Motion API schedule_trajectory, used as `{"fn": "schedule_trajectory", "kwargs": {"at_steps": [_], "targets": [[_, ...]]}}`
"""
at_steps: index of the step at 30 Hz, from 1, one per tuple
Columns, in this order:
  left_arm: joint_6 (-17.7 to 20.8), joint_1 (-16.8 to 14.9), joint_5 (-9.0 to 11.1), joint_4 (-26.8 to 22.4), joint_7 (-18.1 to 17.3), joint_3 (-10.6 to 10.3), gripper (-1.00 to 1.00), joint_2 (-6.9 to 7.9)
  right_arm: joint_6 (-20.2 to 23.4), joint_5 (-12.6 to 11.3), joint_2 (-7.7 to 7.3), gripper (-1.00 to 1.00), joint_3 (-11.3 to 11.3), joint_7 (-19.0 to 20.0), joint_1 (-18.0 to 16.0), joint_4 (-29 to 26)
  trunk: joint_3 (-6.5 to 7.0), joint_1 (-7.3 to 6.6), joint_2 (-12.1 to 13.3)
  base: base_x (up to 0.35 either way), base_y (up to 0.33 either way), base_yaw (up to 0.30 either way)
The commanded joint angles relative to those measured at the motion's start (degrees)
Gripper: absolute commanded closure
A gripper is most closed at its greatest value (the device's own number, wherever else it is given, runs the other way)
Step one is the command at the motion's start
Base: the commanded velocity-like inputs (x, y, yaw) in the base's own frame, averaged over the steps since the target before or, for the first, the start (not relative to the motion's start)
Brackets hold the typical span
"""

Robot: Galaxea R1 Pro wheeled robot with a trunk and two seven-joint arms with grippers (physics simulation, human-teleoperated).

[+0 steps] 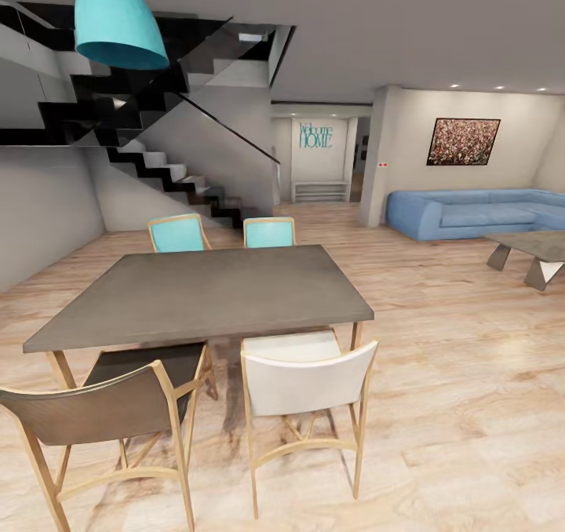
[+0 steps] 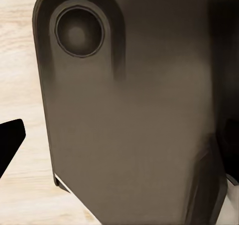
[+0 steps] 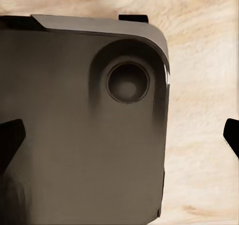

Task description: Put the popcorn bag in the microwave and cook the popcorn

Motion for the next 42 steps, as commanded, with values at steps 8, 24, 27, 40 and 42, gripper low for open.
{"fn": "schedule_trajectory", "kwargs": {"at_steps": [8,24,27,40,42], "targets": [[-0.2,0.09,0.0,-0.08,0.03,0.18,-1.0,-0.14,-0.02,-0.03,-0.51,-1.0,0.13,-0.1,-0.08,-0.55,-0.05,0.0,-0.03,-0.246,0.0,0.043],[-6.03,-2.3,0.66,-1.29,0.12,0.41,-1.0,4.15,-6.37,-0.57,-10.77,-1.0,-0.7,-3.67,-1.56,-8.29,-0.05,0.0,-0.03,-0.1,0.0,0.277],[-6.16,-3.98,0.7,-1.3,0.17,0.43,-1.0,4.23,-6.46,-0.63,-10.05,-1.0,-0.73,-3.64,-1.58,-9.26,-0.05,0.0,-0.03,0.0,0.0,0.284],[-7.21,-4.97,0.85,-1.35,0.21,1.16,-1.0,3.78,-8.74,-0.08,-7.62,-1.0,-0.25,-3.63,-1.58,-9.99,-0.05,0.0,-0.03,-0.03,0.0,0.284],[-8.93,-4.9,0.81,-1.34,0.21,1.2,-1.0,3.6,-8.82,-0.07,-7.59,-1.0,-0.22,-3.63,-1.58,-9.99,-0.05,0.0,-0.03,-0.302,0.0,0.284]]}}
